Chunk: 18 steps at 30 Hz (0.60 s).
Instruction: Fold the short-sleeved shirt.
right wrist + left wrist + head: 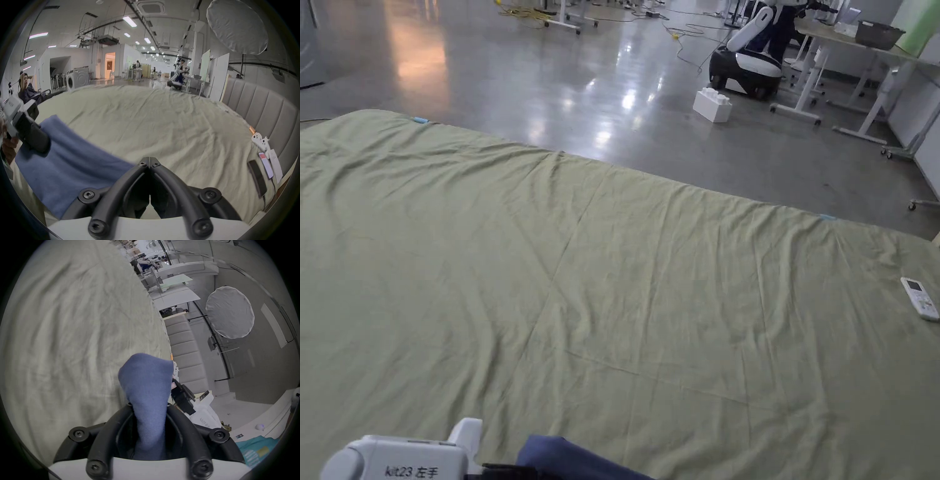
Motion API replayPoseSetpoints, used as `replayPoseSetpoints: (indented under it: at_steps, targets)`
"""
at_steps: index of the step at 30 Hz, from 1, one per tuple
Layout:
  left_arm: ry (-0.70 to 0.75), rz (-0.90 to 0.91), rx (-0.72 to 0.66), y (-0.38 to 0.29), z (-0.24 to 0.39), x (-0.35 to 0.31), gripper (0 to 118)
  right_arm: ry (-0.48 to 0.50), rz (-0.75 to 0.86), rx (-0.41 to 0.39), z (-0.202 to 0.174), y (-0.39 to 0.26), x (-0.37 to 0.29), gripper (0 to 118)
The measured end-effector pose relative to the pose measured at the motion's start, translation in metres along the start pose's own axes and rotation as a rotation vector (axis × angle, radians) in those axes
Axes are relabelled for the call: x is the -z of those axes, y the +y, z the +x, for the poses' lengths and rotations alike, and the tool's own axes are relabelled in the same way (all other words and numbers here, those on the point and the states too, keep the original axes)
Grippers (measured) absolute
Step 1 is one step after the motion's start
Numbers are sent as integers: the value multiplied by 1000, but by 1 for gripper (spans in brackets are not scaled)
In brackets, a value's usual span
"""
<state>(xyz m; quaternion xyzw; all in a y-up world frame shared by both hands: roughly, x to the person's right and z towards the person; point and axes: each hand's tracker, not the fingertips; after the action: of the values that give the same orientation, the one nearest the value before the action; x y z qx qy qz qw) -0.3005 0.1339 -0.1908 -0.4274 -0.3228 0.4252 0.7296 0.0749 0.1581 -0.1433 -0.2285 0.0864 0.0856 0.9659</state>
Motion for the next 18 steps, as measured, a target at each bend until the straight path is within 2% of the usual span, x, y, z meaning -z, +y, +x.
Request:
replayPoseSetpoints:
  at_steps: [9,13,15,18]
  targets:
    - [159,48,26,74,-6,-123,19,-98,201,28,53,102,-4,0]
    - [297,47,75,113,-13,-188,19,-140,262,2,69,125,-5,0]
    - [395,47,56,132,-16,-223,19,-162,279,-20,75,132,-4,0]
    - [510,46,64,155,-27,-270,19,-183,276,-16,82,133,-2,0]
